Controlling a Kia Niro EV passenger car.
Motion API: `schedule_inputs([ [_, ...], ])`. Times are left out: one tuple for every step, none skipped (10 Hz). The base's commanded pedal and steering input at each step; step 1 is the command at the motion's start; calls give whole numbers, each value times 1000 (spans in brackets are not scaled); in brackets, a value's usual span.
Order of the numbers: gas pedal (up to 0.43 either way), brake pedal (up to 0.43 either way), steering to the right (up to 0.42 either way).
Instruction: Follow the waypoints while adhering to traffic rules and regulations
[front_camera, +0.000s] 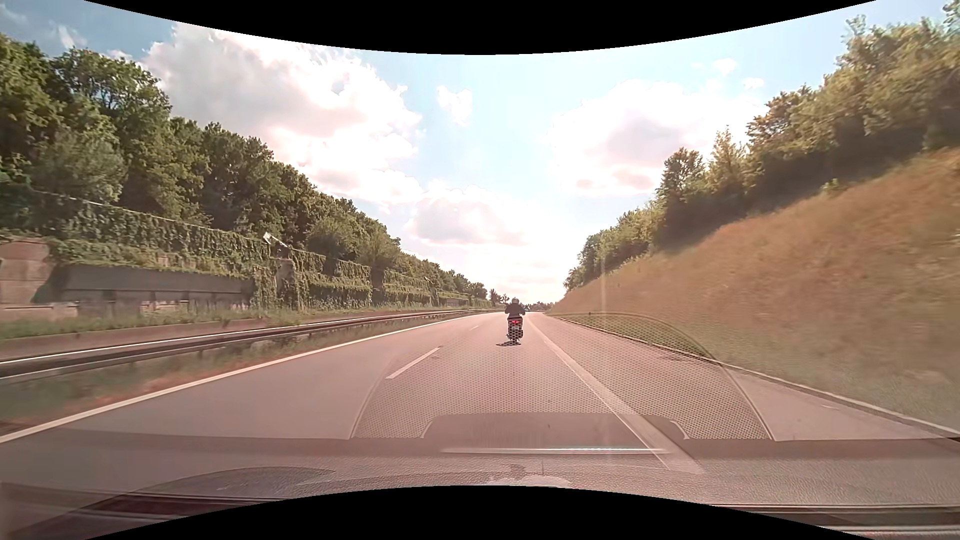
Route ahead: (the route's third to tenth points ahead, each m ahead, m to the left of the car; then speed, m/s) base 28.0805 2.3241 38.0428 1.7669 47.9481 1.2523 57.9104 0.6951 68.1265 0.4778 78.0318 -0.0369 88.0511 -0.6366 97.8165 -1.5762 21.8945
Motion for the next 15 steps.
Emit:
schedule_inputs([
  [287, 12, 2],
  [287, 12, 3],
  [287, 12, 4],
  [287, 12, 4],
  [287, 12, 4],
  [287, 12, 4],
  [287, 12, 4],
  [287, 12, 5],
  [287, 12, 4],
  [287, 12, 5],
  [287, 12, 4],
  [287, 12, 4],
  [287, 12, 4],
  [287, 12, 4],
  [287, 6, 4],
])
